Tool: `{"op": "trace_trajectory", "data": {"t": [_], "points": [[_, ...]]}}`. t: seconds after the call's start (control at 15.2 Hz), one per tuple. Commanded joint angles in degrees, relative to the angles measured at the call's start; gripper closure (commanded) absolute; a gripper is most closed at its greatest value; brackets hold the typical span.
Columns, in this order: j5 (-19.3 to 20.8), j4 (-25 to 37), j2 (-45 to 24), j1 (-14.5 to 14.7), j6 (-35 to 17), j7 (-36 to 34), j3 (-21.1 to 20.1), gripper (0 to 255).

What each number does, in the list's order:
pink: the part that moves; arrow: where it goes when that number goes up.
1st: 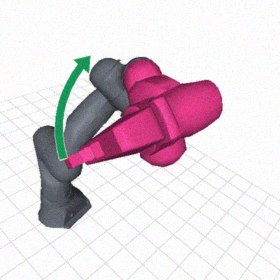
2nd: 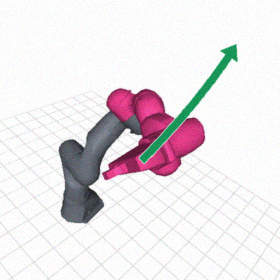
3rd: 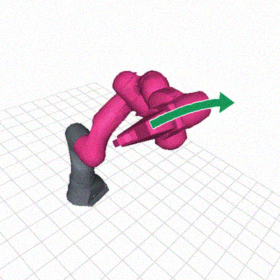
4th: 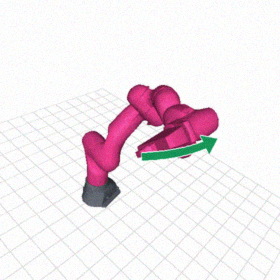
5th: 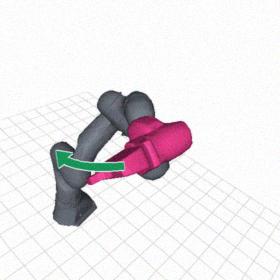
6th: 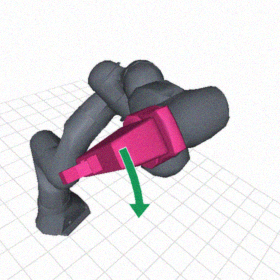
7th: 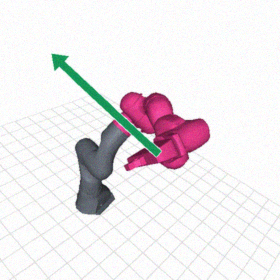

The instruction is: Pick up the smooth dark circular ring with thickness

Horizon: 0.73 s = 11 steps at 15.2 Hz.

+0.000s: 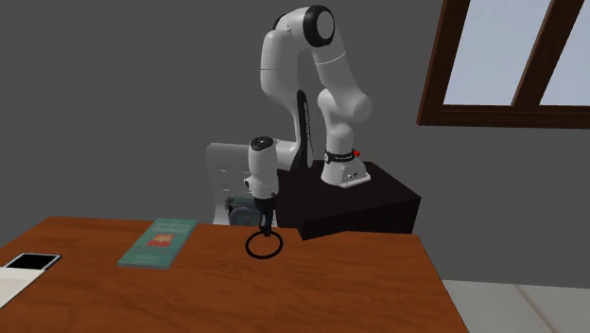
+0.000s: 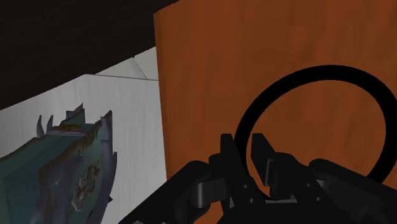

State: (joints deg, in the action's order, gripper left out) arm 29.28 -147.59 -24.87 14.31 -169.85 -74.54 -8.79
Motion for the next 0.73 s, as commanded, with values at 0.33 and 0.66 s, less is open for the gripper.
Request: {"op": "trace_trajectory", "data": {"t": [0.33, 0.66], "points": [[-5.4, -2.4, 6.8, -5.6, 4.8, 4.7, -6.6, 255], [-10.0, -3.6, 11.0, -8.6, 7.7, 8.2, -10.6, 255]]}}
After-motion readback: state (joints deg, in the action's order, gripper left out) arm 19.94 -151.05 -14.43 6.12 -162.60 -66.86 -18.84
